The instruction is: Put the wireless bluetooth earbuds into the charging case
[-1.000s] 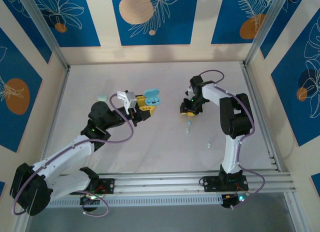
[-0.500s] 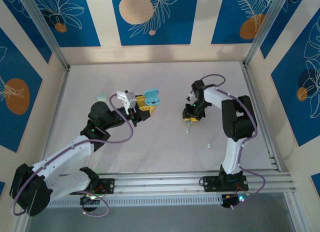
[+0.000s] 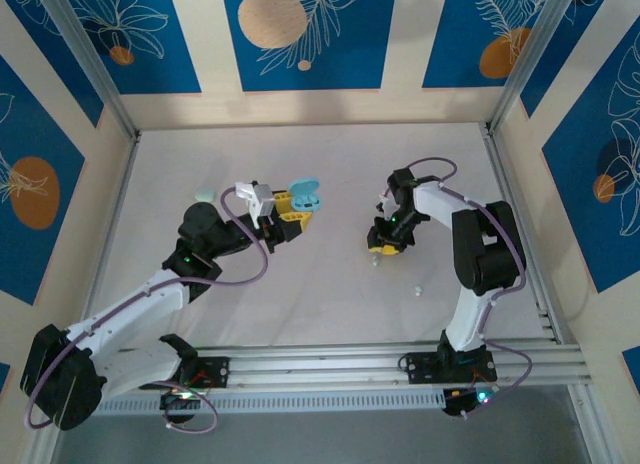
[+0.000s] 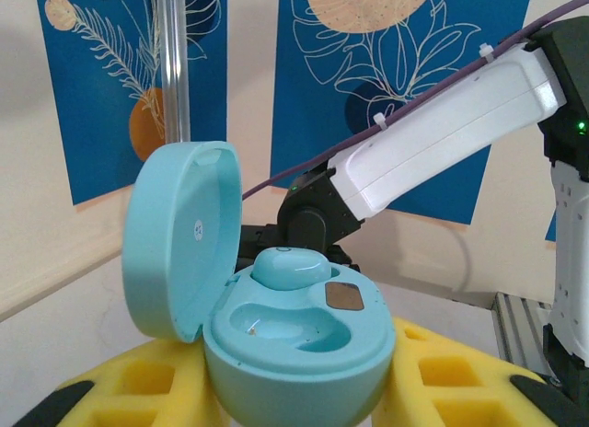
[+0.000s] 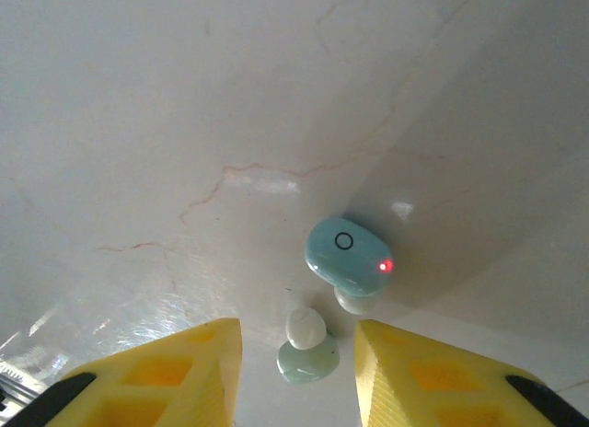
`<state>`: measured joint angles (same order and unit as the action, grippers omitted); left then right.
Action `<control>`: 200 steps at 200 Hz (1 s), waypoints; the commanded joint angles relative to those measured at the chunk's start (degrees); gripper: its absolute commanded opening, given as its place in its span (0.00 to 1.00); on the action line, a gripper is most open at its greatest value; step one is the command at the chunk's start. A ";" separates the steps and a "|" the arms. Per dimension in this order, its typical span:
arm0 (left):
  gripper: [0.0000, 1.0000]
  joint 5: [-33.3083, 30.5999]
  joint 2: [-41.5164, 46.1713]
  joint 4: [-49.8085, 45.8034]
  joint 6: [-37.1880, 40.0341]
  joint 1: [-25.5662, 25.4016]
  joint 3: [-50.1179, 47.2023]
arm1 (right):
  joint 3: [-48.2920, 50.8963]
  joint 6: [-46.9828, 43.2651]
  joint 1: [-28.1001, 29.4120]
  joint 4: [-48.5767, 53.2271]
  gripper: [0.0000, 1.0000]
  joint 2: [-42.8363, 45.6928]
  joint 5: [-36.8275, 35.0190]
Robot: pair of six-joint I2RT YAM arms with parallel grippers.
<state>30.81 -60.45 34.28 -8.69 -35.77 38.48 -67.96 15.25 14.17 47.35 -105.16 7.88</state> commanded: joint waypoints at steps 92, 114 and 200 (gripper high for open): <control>0.36 -0.34 0.99 1.40 -0.32 -0.52 -0.38 | -2.89 -2.64 -2.88 -1.85 0.34 -3.94 2.05; 0.36 -0.39 1.11 1.29 -0.28 -0.47 -0.43 | -2.70 -2.94 -2.85 -2.38 0.34 -4.52 2.73; 0.36 -0.22 0.59 1.58 -0.36 -0.52 -0.33 | -2.58 -4.39 -2.24 -3.58 0.32 -5.06 7.72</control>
<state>30.79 -60.49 34.28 -8.69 -35.77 38.48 -69.78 12.32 11.46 42.94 -109.32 12.95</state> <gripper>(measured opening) 0.363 0.321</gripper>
